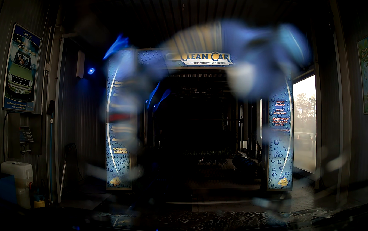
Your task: Follow the waypoints while adhering to traffic rules and regulations
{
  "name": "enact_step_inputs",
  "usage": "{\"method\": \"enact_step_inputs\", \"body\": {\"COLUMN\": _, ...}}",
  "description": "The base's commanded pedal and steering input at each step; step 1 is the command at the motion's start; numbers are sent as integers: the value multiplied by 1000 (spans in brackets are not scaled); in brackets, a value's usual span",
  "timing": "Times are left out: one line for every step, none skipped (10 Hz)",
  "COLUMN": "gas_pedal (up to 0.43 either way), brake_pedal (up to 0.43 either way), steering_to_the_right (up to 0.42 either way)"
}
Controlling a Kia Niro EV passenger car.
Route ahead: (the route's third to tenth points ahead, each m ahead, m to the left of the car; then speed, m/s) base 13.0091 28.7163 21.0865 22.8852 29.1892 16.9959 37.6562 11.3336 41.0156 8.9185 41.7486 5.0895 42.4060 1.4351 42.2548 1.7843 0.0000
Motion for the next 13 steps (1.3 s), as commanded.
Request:
{"method": "enact_step_inputs", "body": {"gas_pedal": 0, "brake_pedal": 0, "steering_to_the_right": -15}}
{"method": "enact_step_inputs", "body": {"gas_pedal": 0, "brake_pedal": 0, "steering_to_the_right": -15}}
{"method": "enact_step_inputs", "body": {"gas_pedal": 0, "brake_pedal": 0, "steering_to_the_right": -15}}
{"method": "enact_step_inputs", "body": {"gas_pedal": 0, "brake_pedal": 0, "steering_to_the_right": -14}}
{"method": "enact_step_inputs", "body": {"gas_pedal": 0, "brake_pedal": 0, "steering_to_the_right": -15}}
{"method": "enact_step_inputs", "body": {"gas_pedal": 0, "brake_pedal": 0, "steering_to_the_right": -14}}
{"method": "enact_step_inputs", "body": {"gas_pedal": 0, "brake_pedal": 0, "steering_to_the_right": -14}}
{"method": "enact_step_inputs", "body": {"gas_pedal": 0, "brake_pedal": 0, "steering_to_the_right": -15}}
{"method": "enact_step_inputs", "body": {"gas_pedal": 0, "brake_pedal": 0, "steering_to_the_right": -14}}
{"method": "enact_step_inputs", "body": {"gas_pedal": 0, "brake_pedal": 0, "steering_to_the_right": -14}}
{"method": "enact_step_inputs", "body": {"gas_pedal": 0, "brake_pedal": 0, "steering_to_the_right": -15}}
{"method": "enact_step_inputs", "body": {"gas_pedal": 0, "brake_pedal": 0, "steering_to_the_right": -14}}
{"method": "enact_step_inputs", "body": {"gas_pedal": 0, "brake_pedal": 0, "steering_to_the_right": -15}}
